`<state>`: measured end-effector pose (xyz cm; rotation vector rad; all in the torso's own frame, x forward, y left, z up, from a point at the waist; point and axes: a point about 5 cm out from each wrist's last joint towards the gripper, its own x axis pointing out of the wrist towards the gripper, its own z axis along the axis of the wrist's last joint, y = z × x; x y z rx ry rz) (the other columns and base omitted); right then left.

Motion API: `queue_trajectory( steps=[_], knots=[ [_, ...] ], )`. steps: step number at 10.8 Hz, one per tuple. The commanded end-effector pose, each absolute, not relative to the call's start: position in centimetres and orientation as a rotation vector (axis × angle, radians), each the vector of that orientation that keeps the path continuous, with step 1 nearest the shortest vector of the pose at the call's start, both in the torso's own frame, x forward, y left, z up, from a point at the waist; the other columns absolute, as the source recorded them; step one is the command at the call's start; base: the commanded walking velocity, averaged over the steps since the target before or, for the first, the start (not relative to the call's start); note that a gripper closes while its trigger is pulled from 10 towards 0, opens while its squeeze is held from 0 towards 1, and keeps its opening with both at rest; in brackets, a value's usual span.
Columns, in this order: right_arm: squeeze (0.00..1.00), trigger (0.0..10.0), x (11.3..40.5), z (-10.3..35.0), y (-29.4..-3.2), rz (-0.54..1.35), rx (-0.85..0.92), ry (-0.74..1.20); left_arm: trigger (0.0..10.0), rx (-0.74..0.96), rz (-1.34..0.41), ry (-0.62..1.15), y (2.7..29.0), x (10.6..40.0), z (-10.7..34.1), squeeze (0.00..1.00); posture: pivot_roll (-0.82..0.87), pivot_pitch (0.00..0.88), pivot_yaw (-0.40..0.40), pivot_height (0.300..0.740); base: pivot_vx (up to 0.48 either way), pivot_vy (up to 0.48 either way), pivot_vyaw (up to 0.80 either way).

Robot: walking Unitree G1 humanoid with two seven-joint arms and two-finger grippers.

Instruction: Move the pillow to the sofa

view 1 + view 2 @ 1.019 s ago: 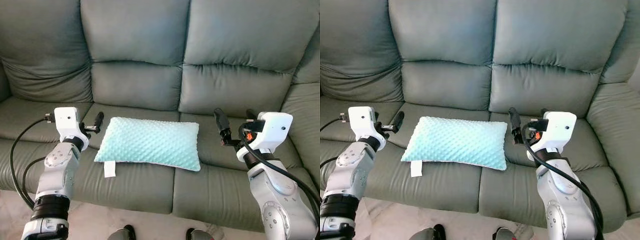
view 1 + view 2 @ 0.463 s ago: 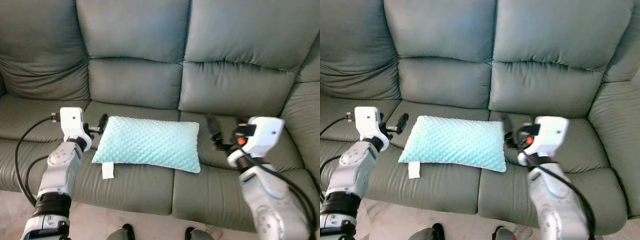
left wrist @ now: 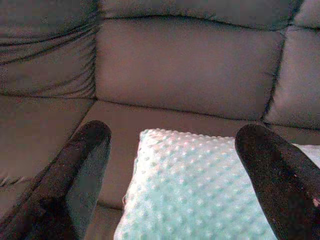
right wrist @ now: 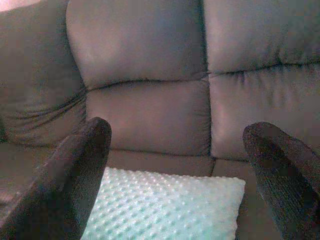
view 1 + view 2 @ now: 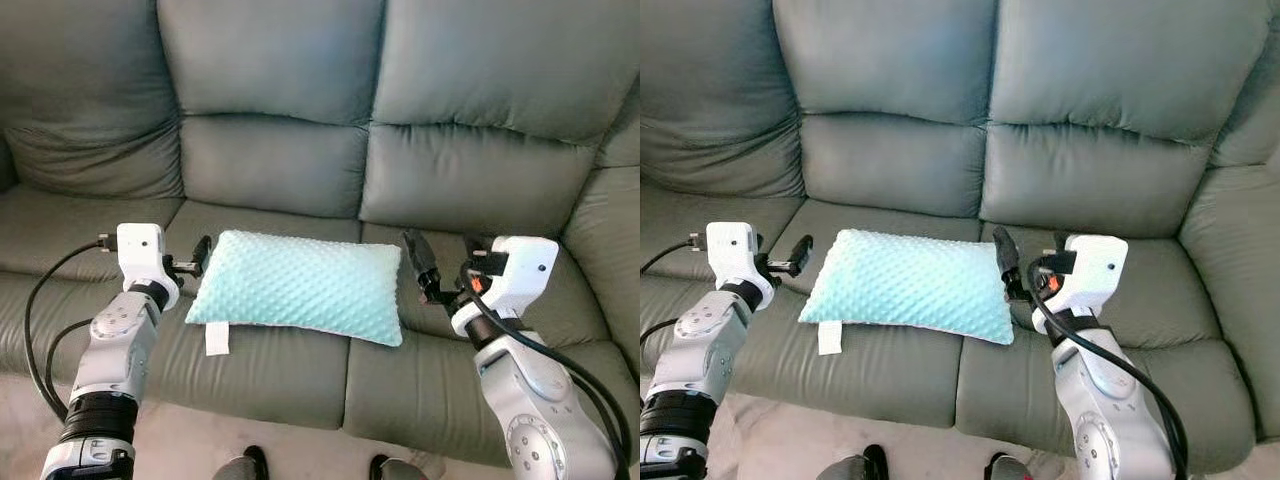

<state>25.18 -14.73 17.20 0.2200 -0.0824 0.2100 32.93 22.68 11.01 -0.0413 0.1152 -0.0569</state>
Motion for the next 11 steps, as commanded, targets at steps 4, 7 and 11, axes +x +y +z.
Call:
queue_trajectory(
  steps=[4,7,11],
  knots=[
    [0.0,10.0,24.71,17.4,-14.45,0.225,0.227,-0.087,10.0,-0.025,-0.058,0.131,23.05,32.68,10.72,0.0,-0.18,0.202,0.037,0.672,0.0,0.0,0.0],
    [0.0,10.0,24.7,17.37,-14.43,0.226,0.225,-0.084,10.0,-0.027,-0.058,0.133,23.05,32.65,10.67,0.0,-0.19,0.205,0.037,0.619,0.0,0.0,0.0],
    [0.0,10.0,24.7,17.41,-14.51,0.218,0.223,-0.087,10.0,-0.026,-0.061,0.129,22.95,32.87,10.84,0.0,-0.19,0.207,0.039,0.563,0.0,0.0,0.0]
  ],
)
